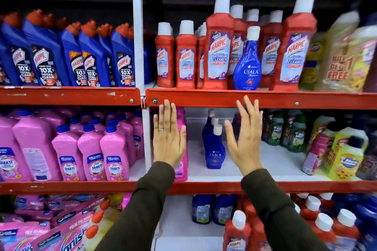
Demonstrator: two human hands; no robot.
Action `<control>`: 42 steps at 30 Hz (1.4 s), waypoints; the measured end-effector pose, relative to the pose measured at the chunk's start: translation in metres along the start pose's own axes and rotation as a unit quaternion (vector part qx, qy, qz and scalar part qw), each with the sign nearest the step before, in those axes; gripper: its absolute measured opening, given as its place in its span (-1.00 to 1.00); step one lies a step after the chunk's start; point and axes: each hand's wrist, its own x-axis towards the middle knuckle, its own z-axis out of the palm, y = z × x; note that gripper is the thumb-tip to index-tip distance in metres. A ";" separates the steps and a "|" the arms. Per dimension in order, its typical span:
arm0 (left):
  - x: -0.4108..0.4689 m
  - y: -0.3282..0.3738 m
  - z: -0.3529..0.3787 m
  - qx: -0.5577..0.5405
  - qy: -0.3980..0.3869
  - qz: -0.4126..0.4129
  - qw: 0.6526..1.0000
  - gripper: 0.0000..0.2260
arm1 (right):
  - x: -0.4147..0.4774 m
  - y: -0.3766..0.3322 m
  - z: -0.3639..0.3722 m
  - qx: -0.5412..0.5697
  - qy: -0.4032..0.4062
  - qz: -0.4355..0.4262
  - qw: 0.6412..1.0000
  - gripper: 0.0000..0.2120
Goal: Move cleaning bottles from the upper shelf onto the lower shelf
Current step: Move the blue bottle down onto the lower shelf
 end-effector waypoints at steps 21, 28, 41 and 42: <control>0.104 0.029 -0.003 0.052 0.039 0.038 0.997 -0.44 | 0.163 0.029 -0.056 0.119 -0.199 0.167 0.958 -0.52; 0.102 0.027 -0.001 0.066 0.037 0.042 0.996 -0.44 | 0.165 0.034 -0.062 0.200 -0.187 0.197 0.941 -0.55; 0.101 0.028 -0.002 0.065 0.036 0.040 0.996 -0.45 | 0.173 0.011 -0.081 0.291 -0.108 0.170 0.935 -0.56; 0.101 0.028 -0.002 0.061 0.035 0.040 0.997 -0.45 | 0.172 0.010 -0.083 0.300 -0.109 0.170 0.933 -0.56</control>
